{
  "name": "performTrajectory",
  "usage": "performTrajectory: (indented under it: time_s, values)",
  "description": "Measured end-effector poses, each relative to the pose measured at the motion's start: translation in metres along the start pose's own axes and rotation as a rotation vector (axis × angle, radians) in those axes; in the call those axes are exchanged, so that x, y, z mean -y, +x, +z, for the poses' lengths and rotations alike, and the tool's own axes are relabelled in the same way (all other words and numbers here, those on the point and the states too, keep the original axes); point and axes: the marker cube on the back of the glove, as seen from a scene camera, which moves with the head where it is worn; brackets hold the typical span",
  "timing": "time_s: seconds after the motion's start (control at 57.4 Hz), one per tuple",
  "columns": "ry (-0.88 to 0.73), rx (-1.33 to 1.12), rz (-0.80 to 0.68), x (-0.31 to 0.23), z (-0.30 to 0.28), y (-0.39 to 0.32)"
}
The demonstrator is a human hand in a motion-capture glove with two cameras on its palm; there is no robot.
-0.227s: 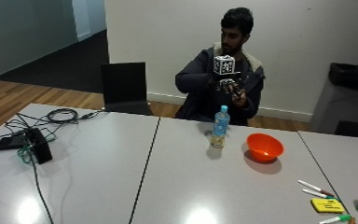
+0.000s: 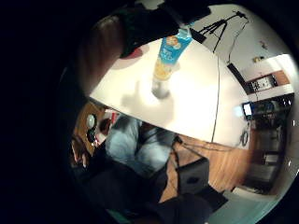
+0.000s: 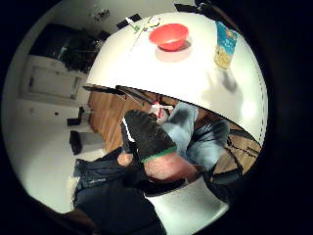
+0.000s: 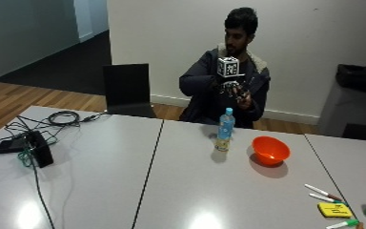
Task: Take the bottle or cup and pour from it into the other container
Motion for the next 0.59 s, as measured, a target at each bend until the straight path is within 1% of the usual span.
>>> performTrajectory:
  time_s: [0.035, 0.07, 0.331, 0.401, 0.471, 0.541, 0.593]
  values:
    - [-0.071, 0.001, -0.078, -0.009, -0.001, 0.0]
    - [-0.092, -0.003, -0.097, -0.015, 0.0, 0.0]
    - [-0.097, 0.017, -0.104, -0.019, 0.0, -0.003]
    - [-0.064, 0.003, -0.125, -0.014, 0.001, 0.001]
    - [-0.066, 0.007, -0.129, -0.005, -0.001, 0.01]
    - [-0.07, 0.023, -0.102, -0.007, 0.0, 0.02]
    - [-0.036, 0.039, -0.075, -0.004, 0.002, 0.032]
